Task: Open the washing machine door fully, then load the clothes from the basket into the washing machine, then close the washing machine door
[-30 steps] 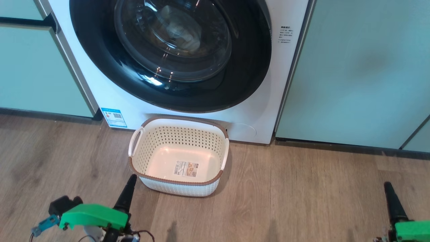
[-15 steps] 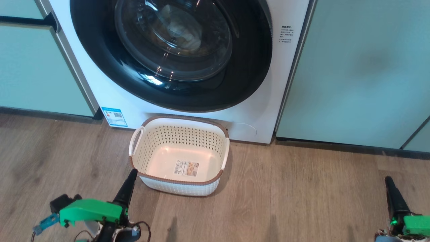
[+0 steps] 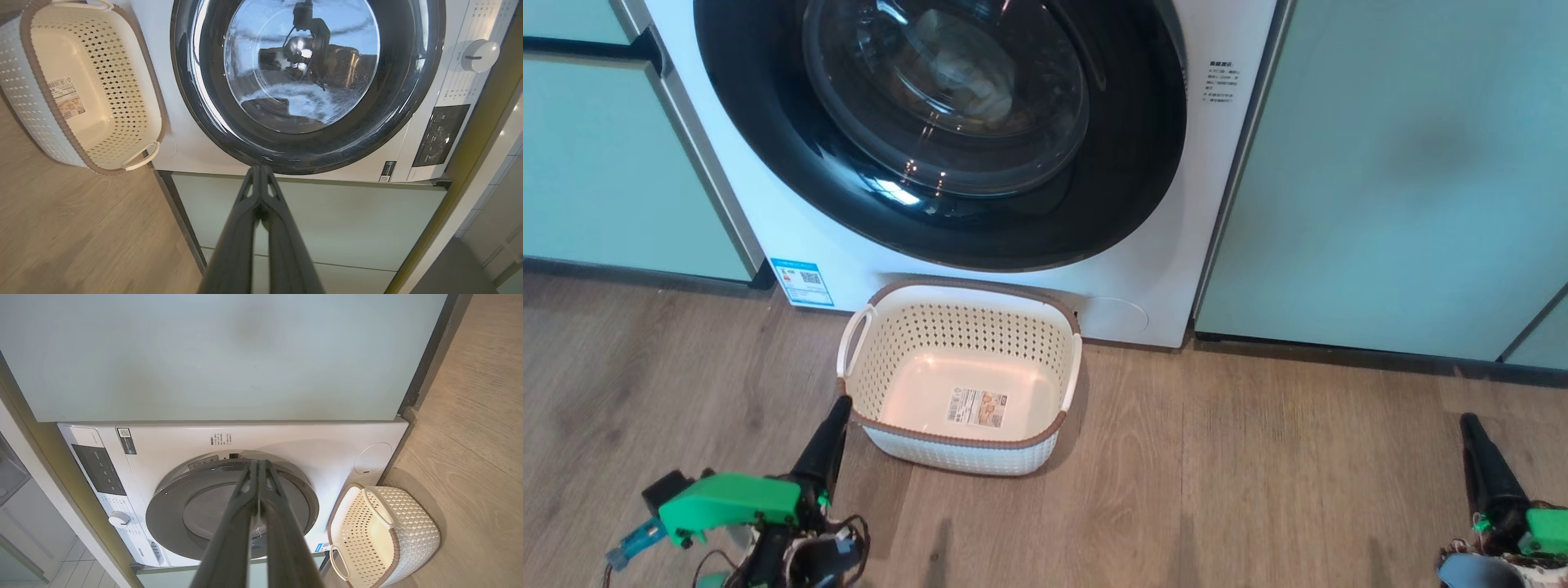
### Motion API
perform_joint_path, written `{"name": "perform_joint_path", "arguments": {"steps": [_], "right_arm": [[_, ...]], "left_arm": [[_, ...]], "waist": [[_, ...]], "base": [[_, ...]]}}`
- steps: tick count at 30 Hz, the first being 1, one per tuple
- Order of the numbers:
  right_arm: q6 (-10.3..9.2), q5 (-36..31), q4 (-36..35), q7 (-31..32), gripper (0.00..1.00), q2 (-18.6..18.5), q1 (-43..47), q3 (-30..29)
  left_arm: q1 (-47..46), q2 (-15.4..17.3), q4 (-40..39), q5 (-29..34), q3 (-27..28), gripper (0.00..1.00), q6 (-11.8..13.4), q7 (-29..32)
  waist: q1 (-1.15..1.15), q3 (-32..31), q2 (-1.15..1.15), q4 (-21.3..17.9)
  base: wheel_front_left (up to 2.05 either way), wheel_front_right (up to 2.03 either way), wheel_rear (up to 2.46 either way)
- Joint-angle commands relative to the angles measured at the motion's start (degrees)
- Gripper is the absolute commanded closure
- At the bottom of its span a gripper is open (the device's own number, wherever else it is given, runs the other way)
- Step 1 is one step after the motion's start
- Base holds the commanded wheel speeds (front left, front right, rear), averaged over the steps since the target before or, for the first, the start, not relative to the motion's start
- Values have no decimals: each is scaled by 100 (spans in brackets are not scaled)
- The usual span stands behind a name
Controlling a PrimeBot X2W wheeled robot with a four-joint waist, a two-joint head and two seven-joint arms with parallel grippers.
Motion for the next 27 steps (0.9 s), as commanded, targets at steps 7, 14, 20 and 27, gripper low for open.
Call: {"name": "perform_joint_path", "arguments": {"steps": [7,14,20,27], "right_arm": [[-16,379,-126,136,100,-117,-435,56],[-16,366,-124,148,100,-105,-436,40],[-16,355,-124,159,100,-96,-437,27],[-16,345,-123,168,100,-88,-438,15]], "left_arm": [[-390,30,-100,-391,238,100,-101,124],[-391,25,-100,-385,246,100,-101,130],[-391,20,-100,-380,252,100,-101,134],[-392,17,-100,-375,257,100,-101,139]], "waist": [[0,3,0,4],[0,3,0,4],[0,3,0,4],[0,3,0,4]], "base": [[0,0,0],[0,0,0],[0,0,0],[0,0,0]]}}
